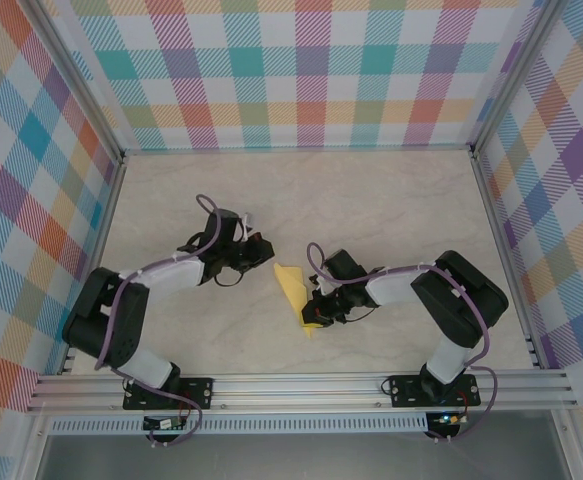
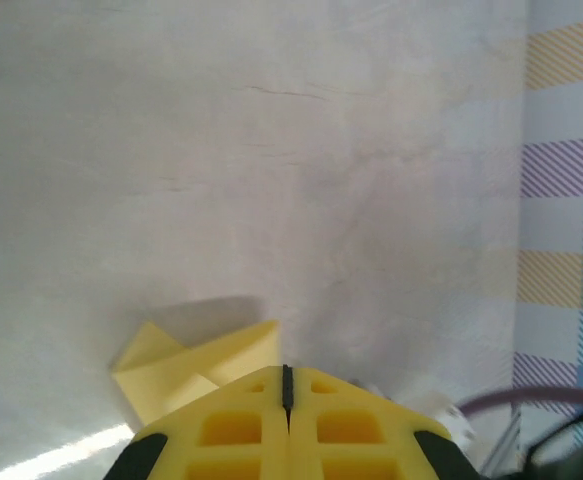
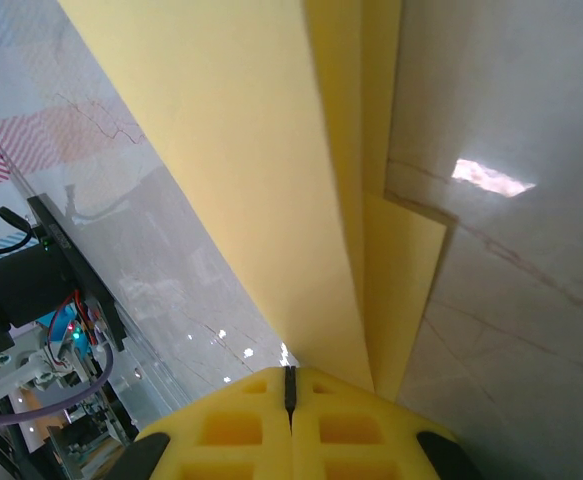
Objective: Fold a paper plane with a square sheet of paper (pick it up from the middle)
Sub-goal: Fold the wing for the fifth time at the center of the table.
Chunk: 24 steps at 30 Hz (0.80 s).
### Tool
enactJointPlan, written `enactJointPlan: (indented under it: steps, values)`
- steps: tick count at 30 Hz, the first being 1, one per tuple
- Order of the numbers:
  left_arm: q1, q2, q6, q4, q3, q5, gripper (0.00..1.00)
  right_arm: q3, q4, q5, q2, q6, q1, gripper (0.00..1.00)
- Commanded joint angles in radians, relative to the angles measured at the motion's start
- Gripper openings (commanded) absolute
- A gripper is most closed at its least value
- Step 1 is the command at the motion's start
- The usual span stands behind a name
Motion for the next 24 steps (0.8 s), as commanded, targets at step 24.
enactJointPlan:
  steps: [24]
  values:
    - [-0.276, 0.135, -0.151, 0.094, -0.044, -0.155, 0.0, -0.05, -0.086, 0.124, 0.009, 0.019, -0.002, 0.02]
